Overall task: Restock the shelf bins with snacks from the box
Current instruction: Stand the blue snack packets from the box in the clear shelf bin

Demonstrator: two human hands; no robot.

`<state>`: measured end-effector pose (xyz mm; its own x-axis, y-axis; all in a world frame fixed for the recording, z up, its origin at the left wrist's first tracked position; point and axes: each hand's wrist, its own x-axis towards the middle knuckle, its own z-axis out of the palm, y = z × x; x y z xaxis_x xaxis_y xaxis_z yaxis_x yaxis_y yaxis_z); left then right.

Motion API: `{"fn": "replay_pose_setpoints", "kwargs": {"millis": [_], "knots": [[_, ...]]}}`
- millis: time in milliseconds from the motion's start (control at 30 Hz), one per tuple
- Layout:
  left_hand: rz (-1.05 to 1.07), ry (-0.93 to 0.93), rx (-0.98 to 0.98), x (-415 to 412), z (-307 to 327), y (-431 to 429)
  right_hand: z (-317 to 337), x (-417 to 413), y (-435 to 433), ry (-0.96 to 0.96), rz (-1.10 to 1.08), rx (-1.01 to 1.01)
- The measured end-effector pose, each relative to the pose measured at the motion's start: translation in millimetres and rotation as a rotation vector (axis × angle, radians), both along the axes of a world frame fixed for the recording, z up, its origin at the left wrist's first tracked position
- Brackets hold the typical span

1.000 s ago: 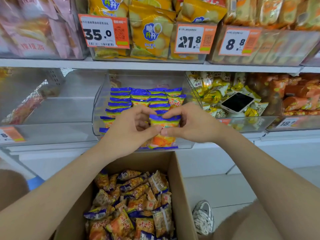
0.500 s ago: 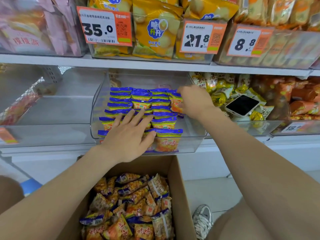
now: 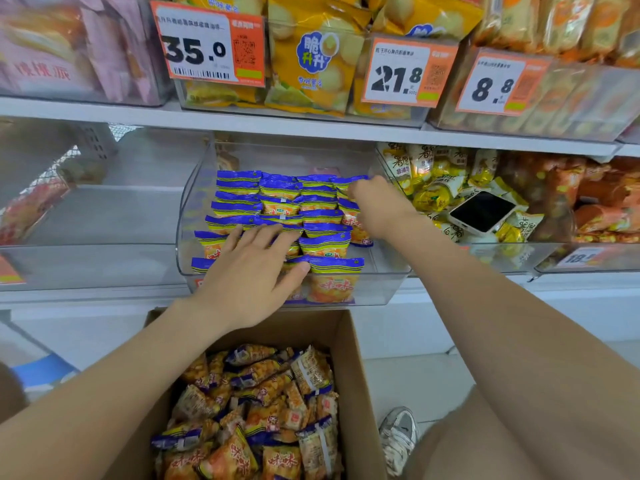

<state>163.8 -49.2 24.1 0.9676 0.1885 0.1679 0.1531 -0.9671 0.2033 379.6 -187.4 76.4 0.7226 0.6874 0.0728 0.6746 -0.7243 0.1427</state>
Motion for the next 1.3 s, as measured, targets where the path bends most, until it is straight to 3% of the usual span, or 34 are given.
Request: {"fn": "replay_pose_setpoints", "kwargs": {"millis": [100,167,267,367,500,633,767,967,1067,1300], "knots": [[0.001,-0.219,-0.068,-6.9,-0.7,-4.1,9.5,-24.4,-18.8,-0.015,0.063,0.207],[-0.079,-0.395,0.000,-14.6,-3.7,-10.9,11.8,-54.6,-33.7,0.015,0.161,0.400],[-0.283,-0.475,0.151,-29.0,-16.8,-20.5,14.3,-112.7,-51.4,0.260,0.343,0.407],[-0.431,-0.140,0.168,-47.0,-46.4,-26.4,-4.9,-153.1,-61.9,0.458,0.448,0.057],[-0.456,0.478,0.225,-64.0,-91.1,-33.7,-52.9,-179.0,-71.3,0.485,0.431,-0.321],[-0.323,0.928,0.076,-78.1,-144.2,-36.1,-82.4,-193.0,-62.6,0.499,0.493,-0.520],[-0.305,1.150,0.078,-95.6,-184.2,-34.2,-98.3,-195.9,-48.0,0.489,0.544,-0.554],[-0.294,1.087,0.063,-101.5,-190.7,-34.1,-94.3,-189.1,-33.8,0.476,0.548,-0.504],[-0.245,1.001,-0.074,-92.3,-170.0,-32.4,-86.4,-183.4,-32.6,0.480,0.529,-0.502],[-0.091,0.227,-0.748,-73.0,-69.4,-47.7,-47.9,-153.9,-46.8,0.509,0.328,-0.343]]}}
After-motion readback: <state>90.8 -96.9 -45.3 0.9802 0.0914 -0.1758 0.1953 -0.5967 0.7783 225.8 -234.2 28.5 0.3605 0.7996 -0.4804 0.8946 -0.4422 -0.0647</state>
